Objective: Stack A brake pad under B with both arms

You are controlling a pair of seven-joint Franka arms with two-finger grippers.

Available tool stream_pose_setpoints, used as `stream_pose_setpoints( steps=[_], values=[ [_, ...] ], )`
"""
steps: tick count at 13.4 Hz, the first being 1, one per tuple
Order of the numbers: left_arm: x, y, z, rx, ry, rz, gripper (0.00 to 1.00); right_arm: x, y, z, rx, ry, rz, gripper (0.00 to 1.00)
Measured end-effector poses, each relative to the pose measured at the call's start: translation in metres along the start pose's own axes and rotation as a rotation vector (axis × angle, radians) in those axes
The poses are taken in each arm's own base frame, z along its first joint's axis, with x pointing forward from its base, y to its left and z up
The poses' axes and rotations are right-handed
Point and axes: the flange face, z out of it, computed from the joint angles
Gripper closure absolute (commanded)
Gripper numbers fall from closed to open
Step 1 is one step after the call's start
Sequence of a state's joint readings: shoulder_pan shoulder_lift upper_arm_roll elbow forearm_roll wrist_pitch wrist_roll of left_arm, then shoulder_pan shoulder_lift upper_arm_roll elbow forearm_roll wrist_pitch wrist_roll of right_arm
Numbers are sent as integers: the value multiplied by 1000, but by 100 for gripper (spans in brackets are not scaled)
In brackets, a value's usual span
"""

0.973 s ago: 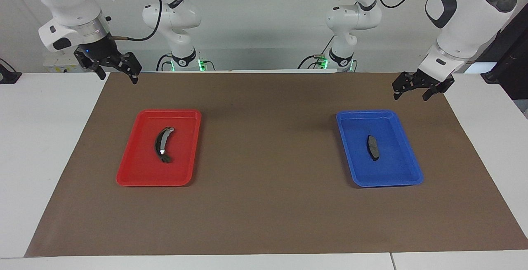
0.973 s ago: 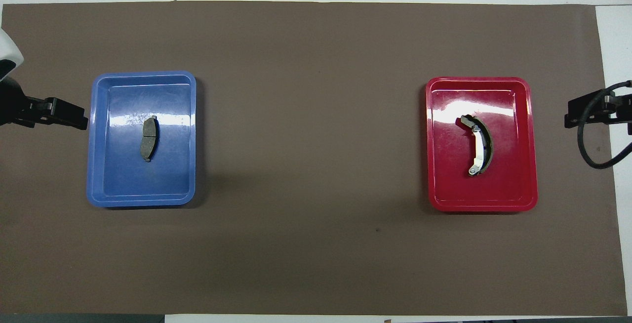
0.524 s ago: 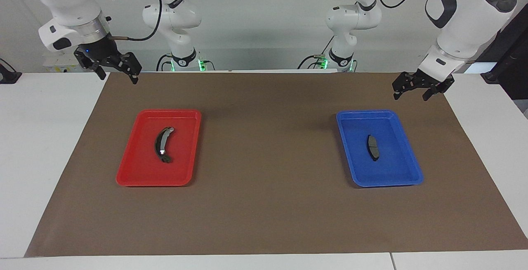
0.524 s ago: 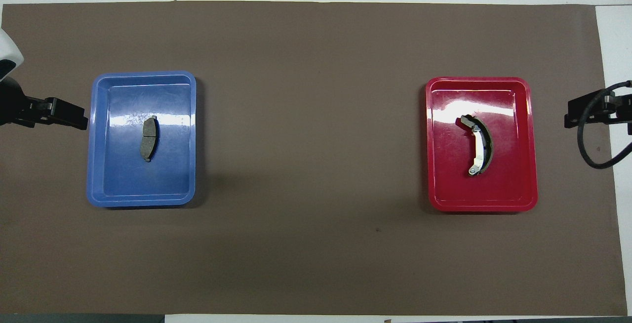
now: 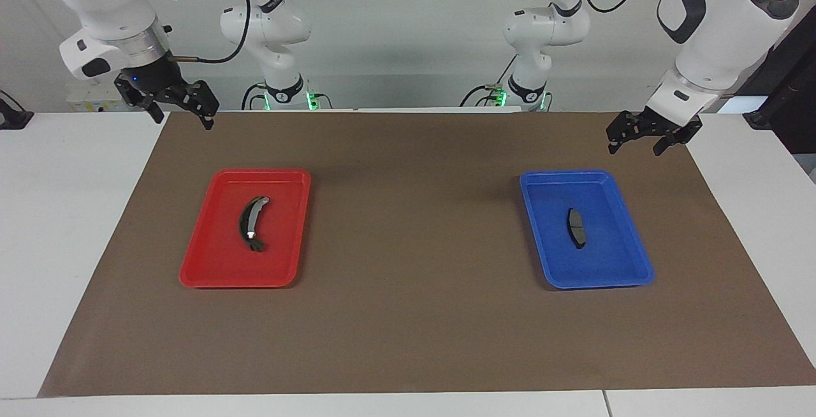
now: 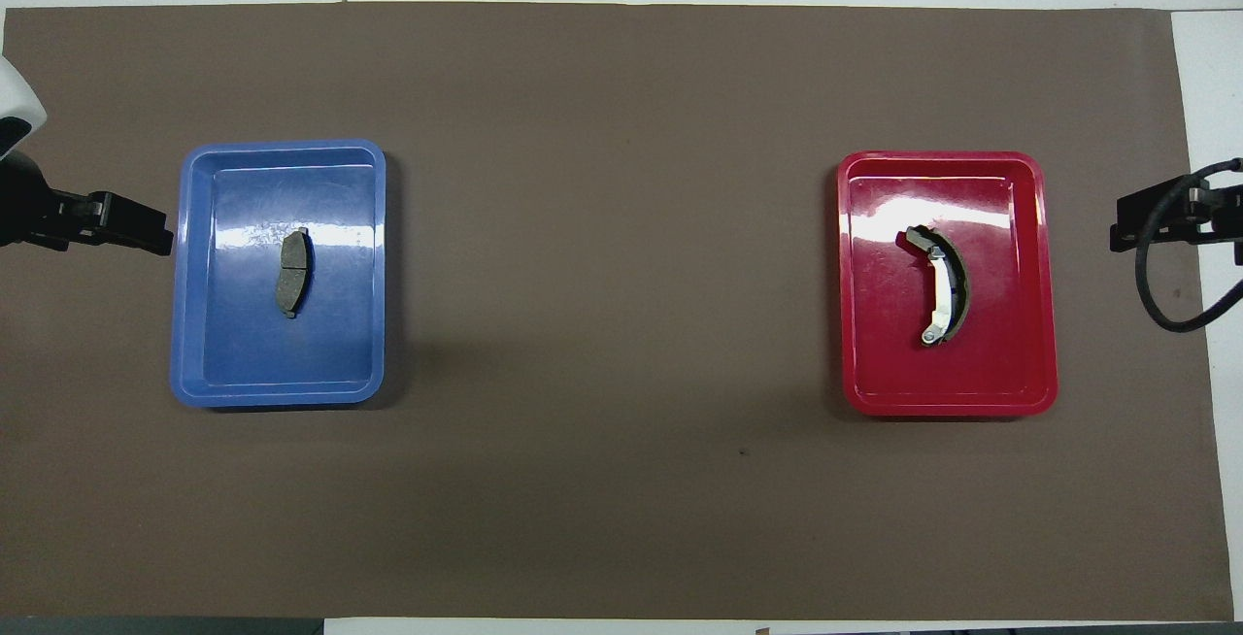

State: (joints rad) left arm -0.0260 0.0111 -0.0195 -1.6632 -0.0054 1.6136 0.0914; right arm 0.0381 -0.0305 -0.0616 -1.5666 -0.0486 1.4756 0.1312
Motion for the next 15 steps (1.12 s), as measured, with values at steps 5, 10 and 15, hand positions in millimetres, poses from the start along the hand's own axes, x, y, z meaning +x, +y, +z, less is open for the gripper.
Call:
stream_pose_setpoints(
  steps=[5, 10, 15],
  values=[
    [0, -1, 0, 0, -1, -1, 1, 0, 0, 0, 0, 0, 0, 0],
    [12, 0, 39, 6, 77, -11, 1, 0, 0, 0, 0, 0, 0, 0],
    [18, 0, 127, 8, 97, -9, 1, 0, 0, 0, 0, 0, 0, 0]
  ],
)
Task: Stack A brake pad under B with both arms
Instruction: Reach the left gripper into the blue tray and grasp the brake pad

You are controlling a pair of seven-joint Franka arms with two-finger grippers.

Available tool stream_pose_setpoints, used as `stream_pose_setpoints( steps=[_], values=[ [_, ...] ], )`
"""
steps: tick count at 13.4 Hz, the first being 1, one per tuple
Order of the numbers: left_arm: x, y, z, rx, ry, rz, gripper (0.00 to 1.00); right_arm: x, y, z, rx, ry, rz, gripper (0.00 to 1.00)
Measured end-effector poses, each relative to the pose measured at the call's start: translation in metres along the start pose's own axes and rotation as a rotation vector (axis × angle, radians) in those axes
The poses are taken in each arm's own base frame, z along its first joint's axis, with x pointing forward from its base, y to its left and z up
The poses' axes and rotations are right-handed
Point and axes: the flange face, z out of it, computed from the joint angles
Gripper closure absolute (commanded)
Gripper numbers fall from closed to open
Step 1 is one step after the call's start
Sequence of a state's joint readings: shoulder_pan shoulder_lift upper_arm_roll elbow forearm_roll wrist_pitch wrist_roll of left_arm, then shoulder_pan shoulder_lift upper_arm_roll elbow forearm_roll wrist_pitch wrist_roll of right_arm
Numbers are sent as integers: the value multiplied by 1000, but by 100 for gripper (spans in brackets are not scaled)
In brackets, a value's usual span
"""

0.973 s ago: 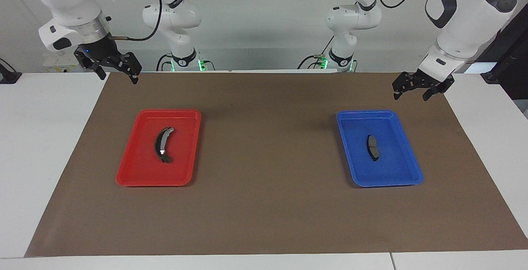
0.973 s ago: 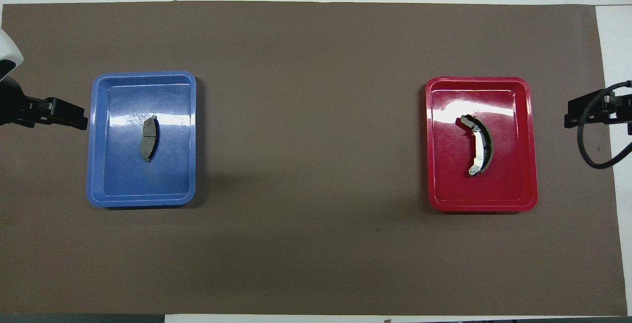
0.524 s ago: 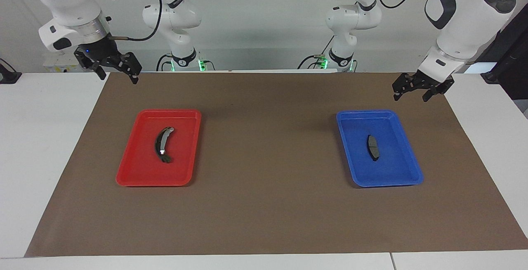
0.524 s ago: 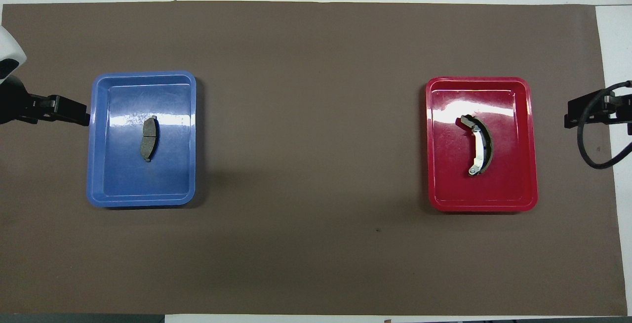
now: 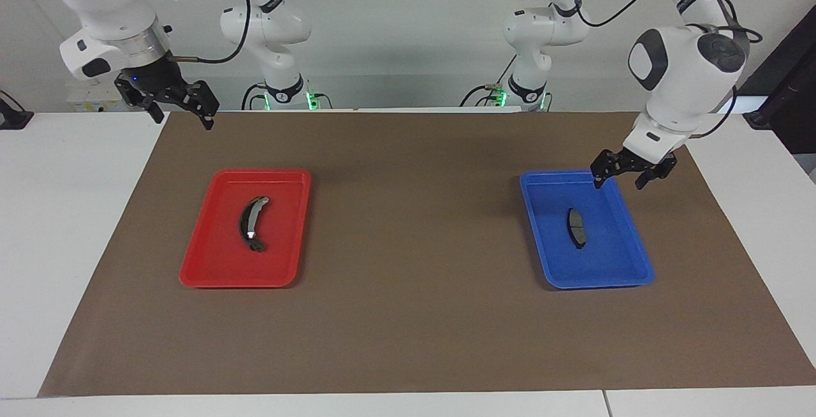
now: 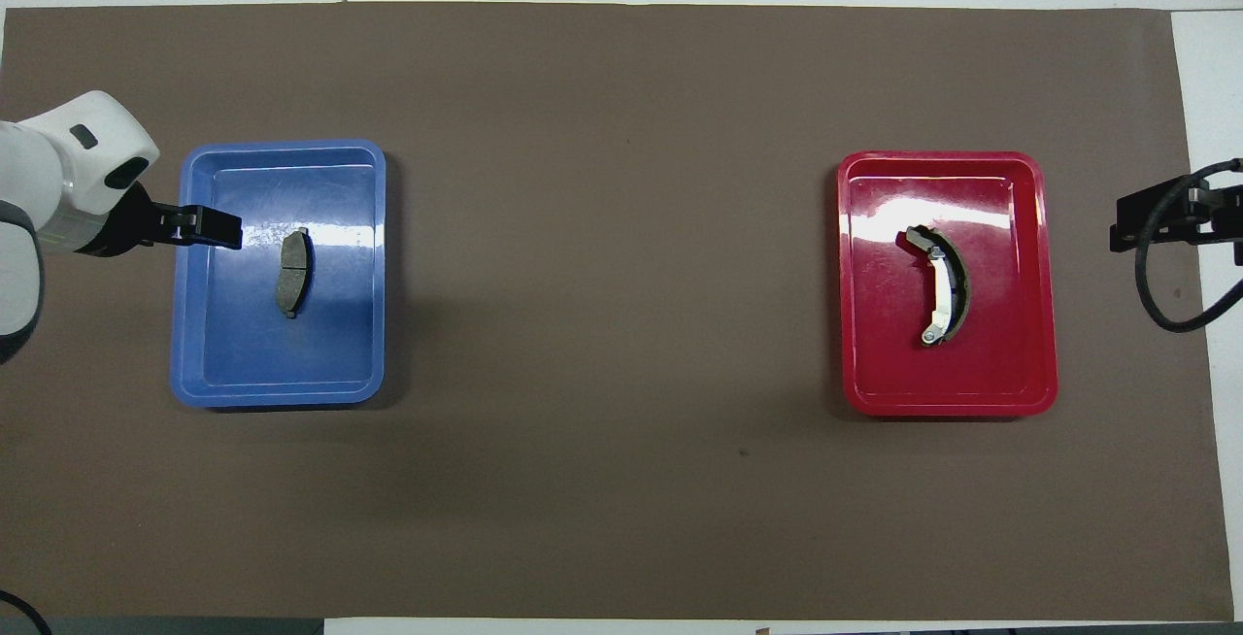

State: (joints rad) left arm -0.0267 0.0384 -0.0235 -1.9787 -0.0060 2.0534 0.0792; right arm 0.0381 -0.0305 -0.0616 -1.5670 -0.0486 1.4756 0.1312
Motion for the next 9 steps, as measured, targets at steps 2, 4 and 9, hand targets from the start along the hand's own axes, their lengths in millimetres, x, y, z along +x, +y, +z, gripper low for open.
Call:
stream_pose_setpoints(
  steps=[2, 4, 9],
  values=[
    [-2, 2, 41, -2, -12, 3, 1, 0, 0, 0, 0, 0, 0, 0],
    [3, 12, 75, -4, -10, 21, 1, 0, 0, 0, 0, 0, 0, 0],
    [4, 30, 149, -4, 31, 38, 1, 0, 0, 5, -1, -10, -1, 0]
  ],
)
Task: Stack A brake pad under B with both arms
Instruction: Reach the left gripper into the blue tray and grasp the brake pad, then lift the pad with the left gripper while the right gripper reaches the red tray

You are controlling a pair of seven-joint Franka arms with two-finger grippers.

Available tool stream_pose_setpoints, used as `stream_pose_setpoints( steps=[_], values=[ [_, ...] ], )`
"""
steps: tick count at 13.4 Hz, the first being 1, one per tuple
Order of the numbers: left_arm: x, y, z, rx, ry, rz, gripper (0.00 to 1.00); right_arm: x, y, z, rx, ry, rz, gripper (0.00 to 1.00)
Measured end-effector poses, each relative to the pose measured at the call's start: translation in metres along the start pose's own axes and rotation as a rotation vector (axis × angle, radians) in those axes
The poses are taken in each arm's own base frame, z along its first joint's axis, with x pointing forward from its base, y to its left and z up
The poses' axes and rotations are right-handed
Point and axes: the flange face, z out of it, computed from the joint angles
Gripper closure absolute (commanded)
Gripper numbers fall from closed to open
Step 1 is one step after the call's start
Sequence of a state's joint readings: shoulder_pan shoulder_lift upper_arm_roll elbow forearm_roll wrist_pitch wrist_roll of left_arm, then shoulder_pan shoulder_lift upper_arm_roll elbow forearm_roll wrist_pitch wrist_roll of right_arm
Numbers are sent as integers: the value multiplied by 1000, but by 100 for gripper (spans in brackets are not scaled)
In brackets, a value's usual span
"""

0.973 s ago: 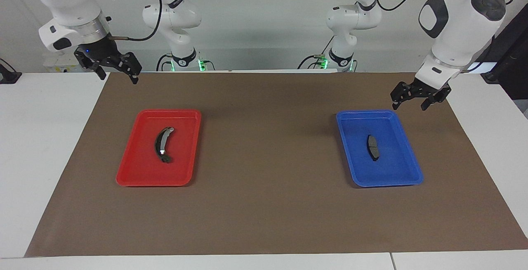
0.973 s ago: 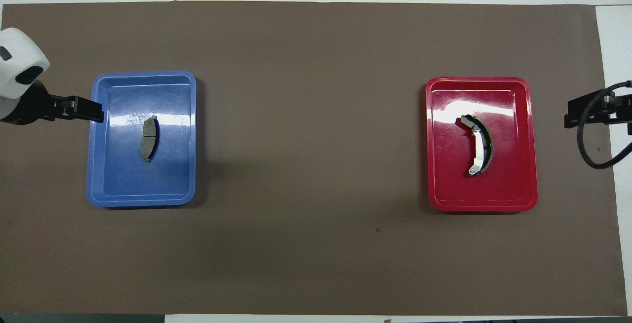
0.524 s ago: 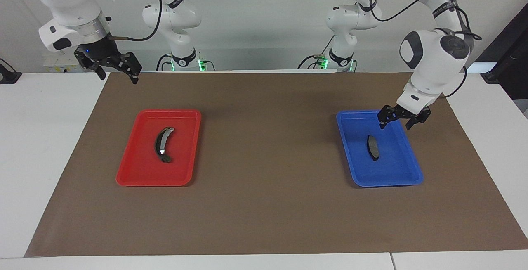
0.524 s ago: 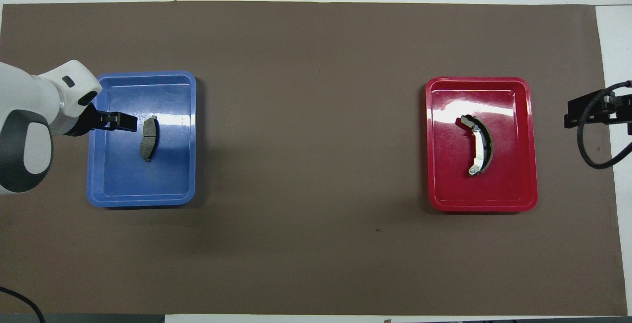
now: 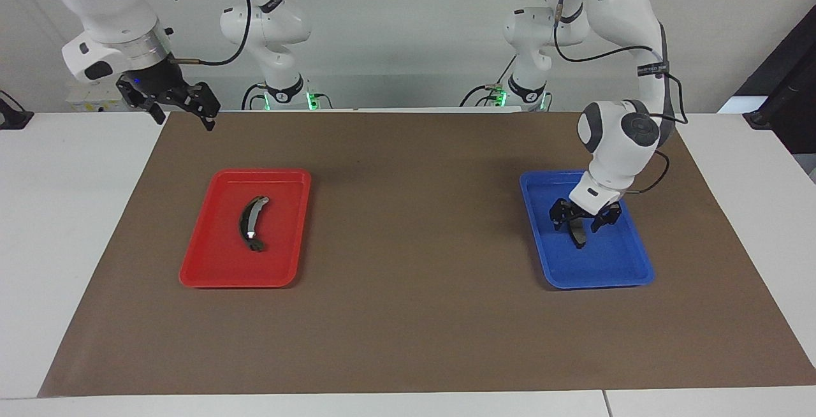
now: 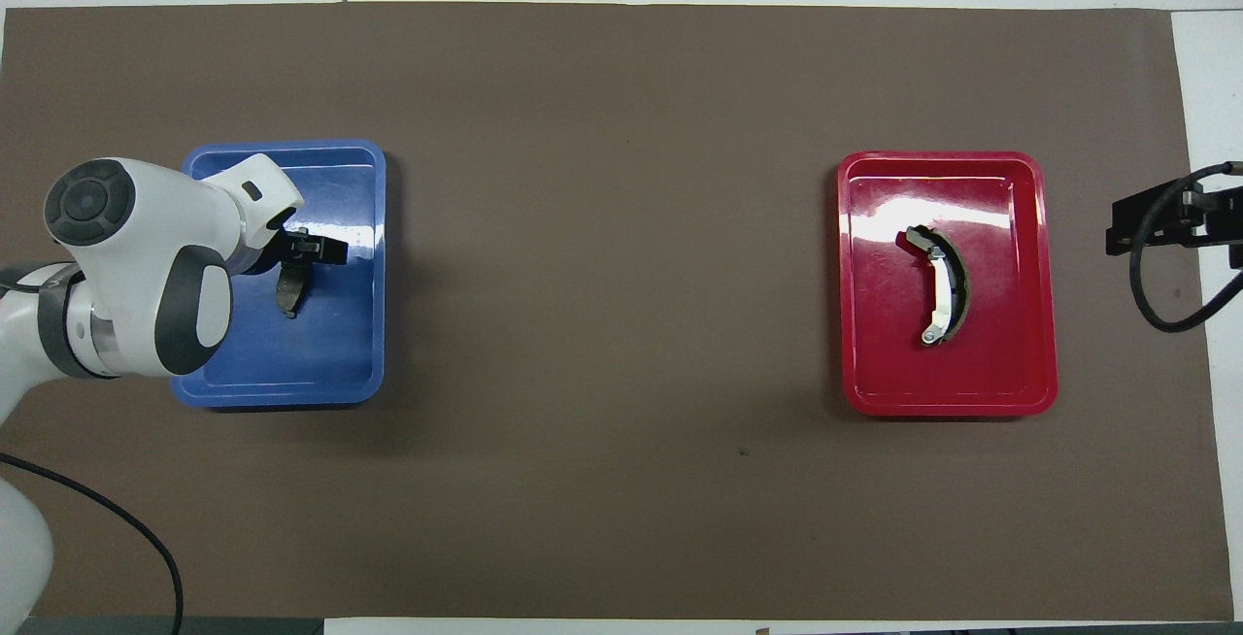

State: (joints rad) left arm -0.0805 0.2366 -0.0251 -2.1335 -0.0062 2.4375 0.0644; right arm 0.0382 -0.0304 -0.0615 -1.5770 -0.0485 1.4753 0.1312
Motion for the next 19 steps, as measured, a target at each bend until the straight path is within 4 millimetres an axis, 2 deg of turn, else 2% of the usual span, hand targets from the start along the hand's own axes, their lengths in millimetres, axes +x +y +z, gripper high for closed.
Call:
stream_pose_setpoints(
  steps=[2, 7, 9, 10, 11, 13, 14, 15, 19],
  values=[
    [-1, -12, 17, 0, -10, -18, 1, 0, 0, 0, 0, 0, 0, 0],
    [-3, -15, 16, -1, -32, -22, 2, 0, 0, 0, 0, 0, 0, 0],
    [-5, -15, 14, -2, -49, -23, 8, 0, 0, 0, 0, 0, 0, 0],
    [-6, -15, 14, -3, -59, -23, 18, 0, 0, 0, 0, 0, 0, 0],
    [-7, -15, 13, -4, -66, -23, 39, 0, 0, 0, 0, 0, 0, 0],
    [-7, -15, 7, -4, -67, 2, 72, 0, 0, 0, 0, -1, 0, 0],
    [-7, -15, 4, -5, -68, 34, 93, 0, 0, 0, 0, -1, 0, 0],
    [-7, -16, 2, -6, -68, 72, 99, 0, 0, 0, 0, -1, 0, 0],
    [-7, -23, 0, -8, -66, 113, 99, 0, 0, 1, 0, -1, 0, 0]
  ],
)
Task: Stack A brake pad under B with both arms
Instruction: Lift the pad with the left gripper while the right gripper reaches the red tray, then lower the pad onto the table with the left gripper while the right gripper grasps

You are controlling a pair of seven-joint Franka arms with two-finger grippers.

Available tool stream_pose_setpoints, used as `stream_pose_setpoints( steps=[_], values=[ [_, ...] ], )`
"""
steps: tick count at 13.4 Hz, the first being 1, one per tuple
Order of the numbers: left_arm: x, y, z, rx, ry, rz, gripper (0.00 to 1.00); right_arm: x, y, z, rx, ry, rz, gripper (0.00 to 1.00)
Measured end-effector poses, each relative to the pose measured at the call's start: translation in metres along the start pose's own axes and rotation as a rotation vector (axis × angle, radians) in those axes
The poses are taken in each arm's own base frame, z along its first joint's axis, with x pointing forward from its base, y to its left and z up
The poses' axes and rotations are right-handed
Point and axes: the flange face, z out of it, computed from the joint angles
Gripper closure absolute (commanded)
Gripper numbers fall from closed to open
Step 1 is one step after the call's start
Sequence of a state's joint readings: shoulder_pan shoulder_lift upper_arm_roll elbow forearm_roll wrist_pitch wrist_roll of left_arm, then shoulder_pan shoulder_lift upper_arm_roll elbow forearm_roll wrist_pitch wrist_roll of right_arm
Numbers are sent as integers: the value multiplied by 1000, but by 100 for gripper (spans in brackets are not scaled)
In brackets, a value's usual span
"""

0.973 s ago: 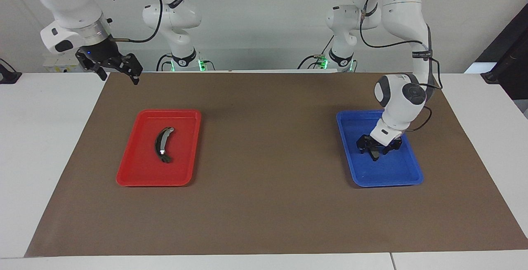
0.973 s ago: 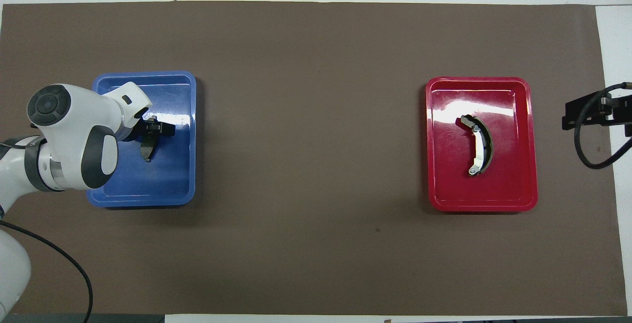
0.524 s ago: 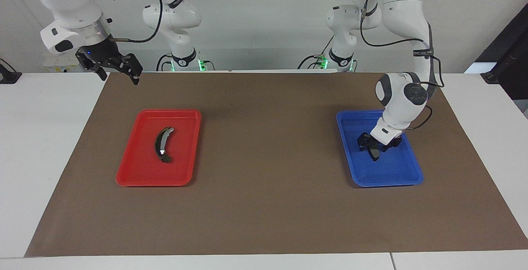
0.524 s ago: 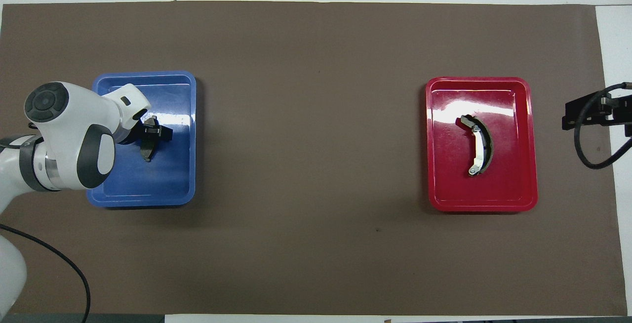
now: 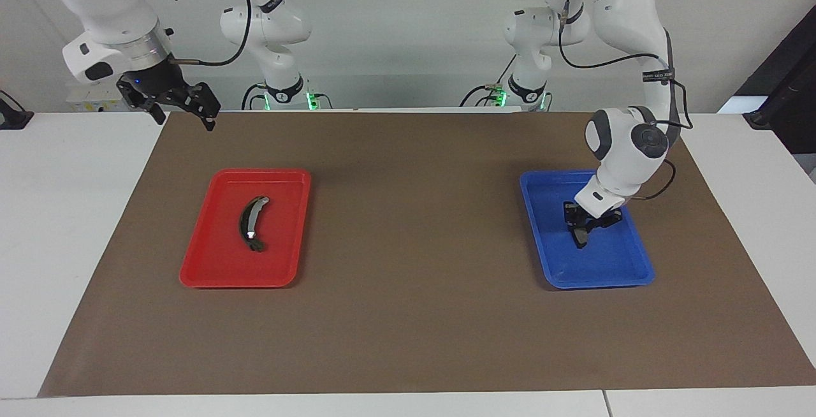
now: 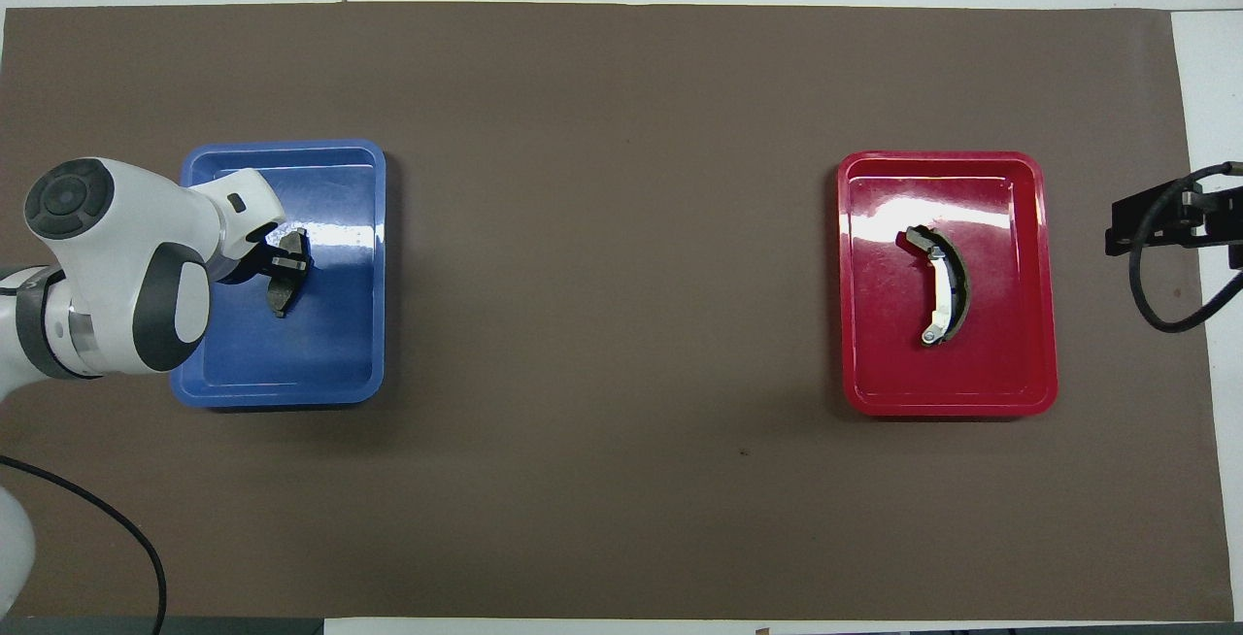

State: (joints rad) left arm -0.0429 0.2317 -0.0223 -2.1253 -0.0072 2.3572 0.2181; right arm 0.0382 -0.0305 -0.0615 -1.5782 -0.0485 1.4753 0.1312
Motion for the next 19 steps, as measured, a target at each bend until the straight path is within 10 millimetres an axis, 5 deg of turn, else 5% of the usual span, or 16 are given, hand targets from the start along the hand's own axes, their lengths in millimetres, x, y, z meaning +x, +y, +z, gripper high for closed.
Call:
stream_pose_setpoints(
  steps=[2, 4, 7, 9, 13, 15, 19],
  values=[
    [5, 9, -11, 0, 7, 22, 99, 2, -1, 5, 3, 18, -1, 0],
    [23, 38, -41, 2, 33, 70, 99, 4, -2, 31, 12, 55, -5, 0],
    [50, 108, -88, -13, 59, 71, 99, -4, -5, 99, 25, 61, -22, 0],
    [52, 163, -95, -22, 66, 13, 99, 0, -7, 146, 36, 56, -52, 0],
    [43, 259, -82, -42, 92, -20, 99, 10, -16, 242, 83, 145, -104, 0],
    [45, 278, -57, -50, 109, -21, 99, 7, -17, 282, 78, 160, -118, 0],
    [52, 299, -8, -67, 143, -26, 99, 8, -18, 313, 72, 162, -132, 0]
  ],
)
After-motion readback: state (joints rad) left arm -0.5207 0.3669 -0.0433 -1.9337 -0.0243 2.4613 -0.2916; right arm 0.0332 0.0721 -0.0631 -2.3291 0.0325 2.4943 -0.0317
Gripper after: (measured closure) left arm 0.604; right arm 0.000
